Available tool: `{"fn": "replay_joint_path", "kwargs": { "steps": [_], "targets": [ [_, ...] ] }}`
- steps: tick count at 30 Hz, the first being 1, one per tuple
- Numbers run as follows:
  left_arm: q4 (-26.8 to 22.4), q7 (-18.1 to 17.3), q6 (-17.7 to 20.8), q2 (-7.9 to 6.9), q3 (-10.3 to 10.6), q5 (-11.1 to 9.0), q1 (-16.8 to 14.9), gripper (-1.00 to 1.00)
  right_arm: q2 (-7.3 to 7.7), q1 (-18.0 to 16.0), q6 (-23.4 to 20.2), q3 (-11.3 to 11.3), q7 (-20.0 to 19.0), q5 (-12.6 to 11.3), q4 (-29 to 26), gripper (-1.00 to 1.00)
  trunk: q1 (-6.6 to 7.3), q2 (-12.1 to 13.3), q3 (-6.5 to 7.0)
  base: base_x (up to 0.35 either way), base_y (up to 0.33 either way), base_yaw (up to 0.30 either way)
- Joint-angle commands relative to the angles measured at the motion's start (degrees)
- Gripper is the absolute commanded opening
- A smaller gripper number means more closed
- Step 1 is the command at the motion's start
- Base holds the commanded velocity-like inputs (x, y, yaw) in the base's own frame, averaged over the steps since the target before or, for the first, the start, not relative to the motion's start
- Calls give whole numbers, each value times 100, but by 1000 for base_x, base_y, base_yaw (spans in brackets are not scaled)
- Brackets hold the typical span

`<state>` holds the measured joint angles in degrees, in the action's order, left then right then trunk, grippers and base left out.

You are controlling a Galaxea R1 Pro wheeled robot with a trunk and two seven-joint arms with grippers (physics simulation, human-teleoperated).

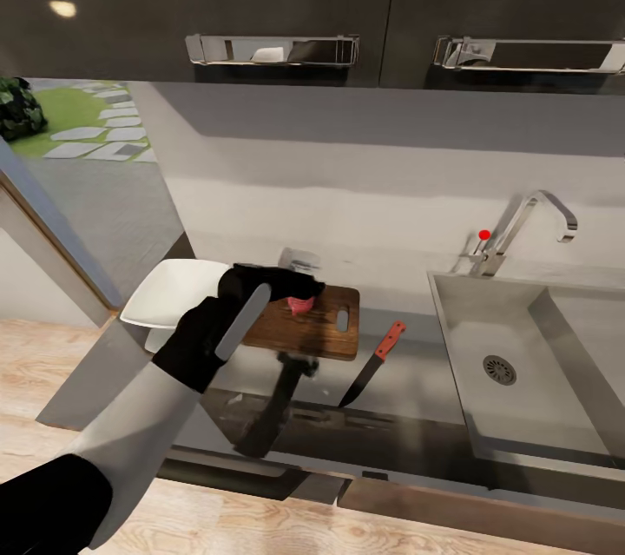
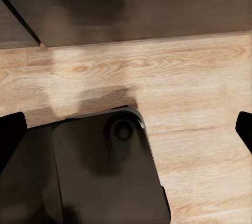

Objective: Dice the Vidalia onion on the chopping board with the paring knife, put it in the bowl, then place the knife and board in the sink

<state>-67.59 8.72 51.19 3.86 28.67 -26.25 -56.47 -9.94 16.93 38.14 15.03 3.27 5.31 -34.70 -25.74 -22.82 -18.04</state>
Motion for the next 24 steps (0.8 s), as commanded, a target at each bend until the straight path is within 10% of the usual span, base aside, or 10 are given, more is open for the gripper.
{"fn": "replay_joint_path", "kwargs": {
  "steps": [1,12,24],
  "targets": [
    [-199,58,109,-10,7,-55,-7,100,-6,2,0,17,33,58,-12,100,-4,-10,-10,0,0,0],
    [-733,67,569,-59,-11,-39,-5,100,-6,3,2,20,33,58,-10,100,-4,-10,-10,-21,0,0],
    [-639,78,567,-194,-10,-39,-4,100,-6,2,1,19,33,58,-10,100,-4,-10,-10,-320,0,0]
  ]
}}
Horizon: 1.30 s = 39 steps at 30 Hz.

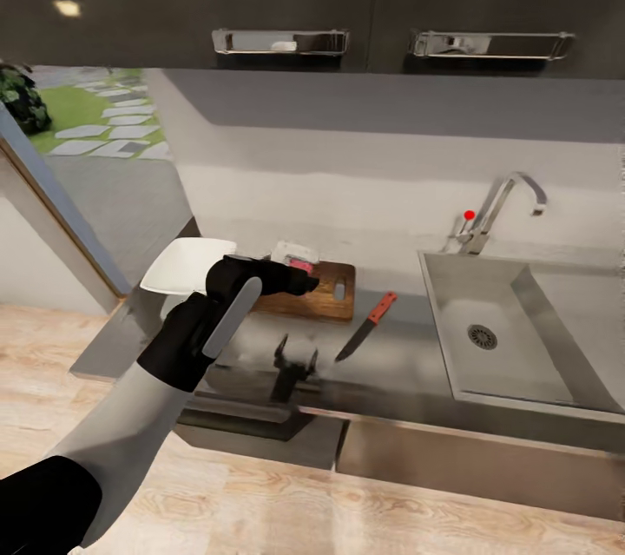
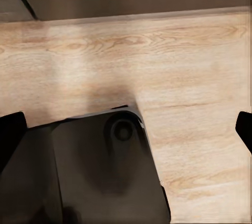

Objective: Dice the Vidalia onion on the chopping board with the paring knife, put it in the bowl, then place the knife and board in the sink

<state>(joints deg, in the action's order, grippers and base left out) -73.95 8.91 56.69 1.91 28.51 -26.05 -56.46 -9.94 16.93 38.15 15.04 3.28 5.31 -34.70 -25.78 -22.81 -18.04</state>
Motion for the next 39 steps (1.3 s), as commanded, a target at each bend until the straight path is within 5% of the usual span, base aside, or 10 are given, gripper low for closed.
{"fn": "replay_joint_path", "kwargs": {
  "steps": [1,39],
  "targets": [
    [11,58,16,-1,6,-61,-6,100,-6,3,0,19,32,58,-10,100,0,-11,-9,-333,0,0],
    [552,46,-18,-15,5,-59,-6,100,-6,3,-1,34,41,58,-15,100,0,-11,-9,-333,0,0]
  ]
}}
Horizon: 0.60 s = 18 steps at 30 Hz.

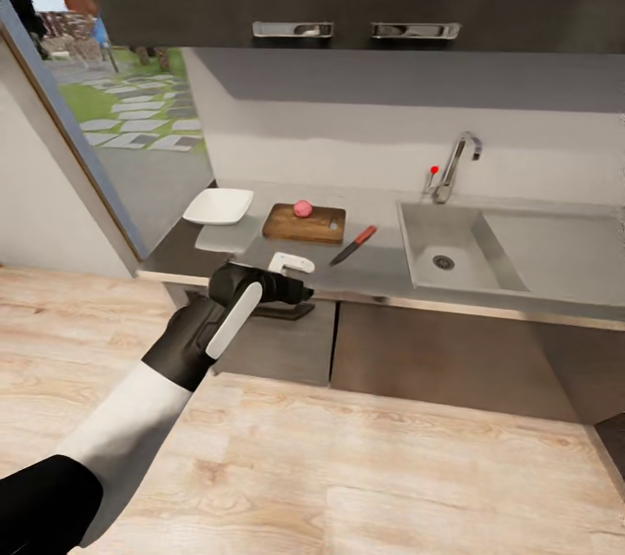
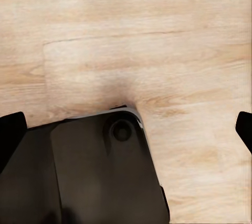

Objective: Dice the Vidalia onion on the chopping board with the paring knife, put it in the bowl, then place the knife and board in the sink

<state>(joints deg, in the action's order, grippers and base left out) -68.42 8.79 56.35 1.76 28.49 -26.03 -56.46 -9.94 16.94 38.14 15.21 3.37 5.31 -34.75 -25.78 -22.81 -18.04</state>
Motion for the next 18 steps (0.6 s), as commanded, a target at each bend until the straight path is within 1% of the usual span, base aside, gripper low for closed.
{"fn": "replay_joint_path", "kwargs": {
  "steps": [1,4,5,8,9,10,11,13,14,16,17,18],
  "targets": [
    [41,56,13,0,7,-61,-7,100,-6,2,0,17,32,58,-10,100,0,-11,-9,-335,0,0],
    [236,50,-59,0,7,-60,-6,100,-6,-1,0,21,32,58,-6,100,0,-11,-9,-335,0,0],
    [468,47,-221,0,7,-60,-6,100,-6,0,0,24,32,58,-6,100,0,-11,-9,-335,0,0],
    [1196,43,-899,2,10,-64,-6,100,-6,2,0,29,32,58,-7,100,0,-11,-9,-330,0,0],
    [1340,41,-1026,3,11,-65,-6,100,-6,2,0,30,32,58,-8,100,0,-11,-9,-310,0,0],
    [1640,34,-1276,7,15,-66,-6,100,-6,2,0,32,32,58,-7,100,0,-11,-9,-278,0,0],
    [2093,18,-1624,20,23,-68,-6,100,-6,2,0,33,32,56,-10,100,0,-11,-9,-223,0,0],
    [2683,2,-2056,41,29,-69,-6,100,-6,2,0,34,30,52,-12,100,0,-11,-9,-175,0,0],
    [2831,-2,-2171,45,30,-69,-6,100,-6,2,0,34,28,51,-13,100,0,-11,-9,-145,0,0],
    [3453,-11,-2687,66,37,-69,-6,100,-6,2,0,35,22,50,-18,100,0,-11,-9,-88,0,0],
    [3624,-13,-2836,76,38,-69,-6,100,-6,2,0,35,21,50,-19,100,0,-11,-9,-55,0,0],
    [3994,-15,-3167,104,40,-69,-6,100,-6,2,0,35,19,50,-20,100,0,-11,-9,-35,0,0]
  ]
}}
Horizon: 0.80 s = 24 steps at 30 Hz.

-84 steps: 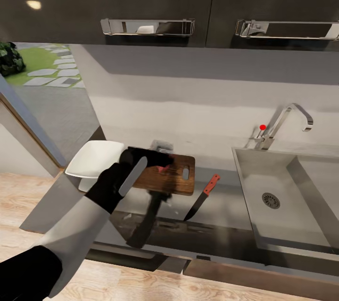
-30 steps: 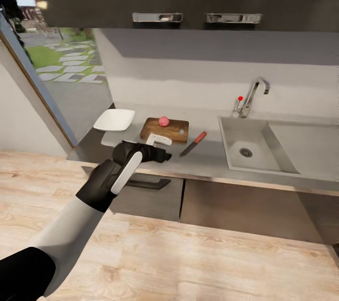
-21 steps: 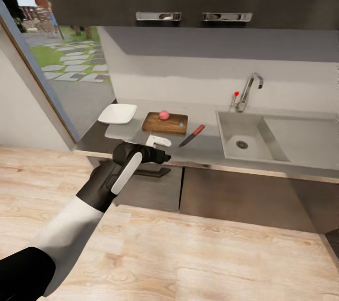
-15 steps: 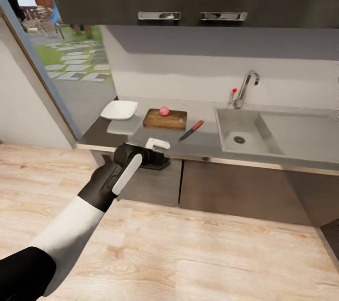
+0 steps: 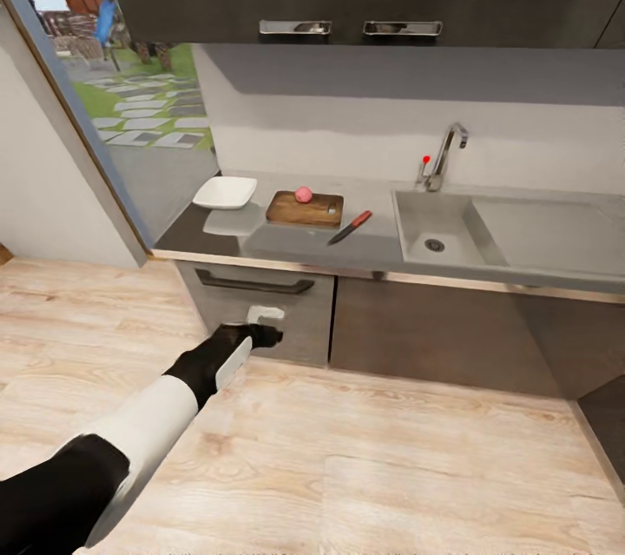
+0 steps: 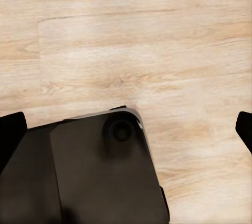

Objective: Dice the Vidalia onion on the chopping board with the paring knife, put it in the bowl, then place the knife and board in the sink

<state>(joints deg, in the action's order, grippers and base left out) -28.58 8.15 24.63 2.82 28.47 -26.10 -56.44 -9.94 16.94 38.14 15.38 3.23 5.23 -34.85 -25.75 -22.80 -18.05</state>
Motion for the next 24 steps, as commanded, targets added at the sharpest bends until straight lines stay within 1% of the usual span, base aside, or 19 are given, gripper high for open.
{"fn": "replay_joint_path", "kwargs": {
  "steps": [1,2,3,4,5,7,8,9,12,14,15,17,19,20,21,22,24],
  "targets": [
    [409,47,-368,43,43,-62,-8,100,-6,2,0,17,31,57,-11,100,-3,-11,-9,-22,0,0],
    [617,45,-563,69,43,-62,-8,100,-6,2,2,17,31,57,-13,100,-3,-11,-9,-18,0,0],
    [1045,36,-967,127,44,-62,-8,100,-6,2,3,17,30,54,-18,100,-3,-11,-9,-12,0,0],
    [1677,-31,-1526,215,44,-62,-8,100,-6,2,3,17,33,55,-29,100,-3,-11,-9,-6,0,0],
    [2248,-206,-1958,282,44,-62,-8,100,-6,2,2,19,37,54,-47,100,-3,-11,-9,-3,0,0],
    [2834,-523,-2302,323,43,-64,-8,100,54,-8,-5,21,47,50,-67,100,-3,-11,-9,-2,0,0],
    [3004,-654,-2418,325,40,-68,1,100,97,-13,-33,23,53,49,-78,100,-3,-11,-9,0,0,0],
    [3113,-743,-2535,318,39,-72,20,100,145,-22,-105,24,57,52,-88,100,-3,-11,-9,0,0,0],
    [3246,-847,-3050,258,31,-78,155,100,303,-99,-577,25,54,50,-120,100,-3,-11,-9,0,0,0],
    [3287,-860,-3644,190,30,-82,400,100,461,-232,-1095,26,50,49,-150,100,-3,-11,-9,0,0,0],
    [3294,-858,-3785,177,29,-82,468,100,499,-273,-1208,26,49,47,-156,100,-3,-11,-9,0,0,0],
    [3312,-848,-4259,115,28,-84,769,100,639,-461,-1510,26,47,42,-170,100,-3,-11,-9,0,0,0],
    [3319,-847,-4603,-4,27,-85,1107,100,741,-658,-1645,26,54,40,-176,100,-3,-11,-9,0,0,0],
    [3320,-848,-4683,-33,27,-86,1195,100,758,-707,-1664,26,61,40,-177,100,-3,-11,-9,0,0,0],
    [3321,-847,-4858,-97,27,-87,1369,100,786,-794,-1693,26,91,38,-178,100,-3,-11,-9,0,0,0],
    [3322,-846,-4959,-132,27,-87,1456,100,796,-833,-1708,26,115,36,-176,100,-3,-11,-9,0,0,0],
    [3323,-841,-5436,-291,27,-88,1800,100,819,-986,-1813,26,272,33,-173,100,-3,-11,-9,0,0,0]
  ]
}}
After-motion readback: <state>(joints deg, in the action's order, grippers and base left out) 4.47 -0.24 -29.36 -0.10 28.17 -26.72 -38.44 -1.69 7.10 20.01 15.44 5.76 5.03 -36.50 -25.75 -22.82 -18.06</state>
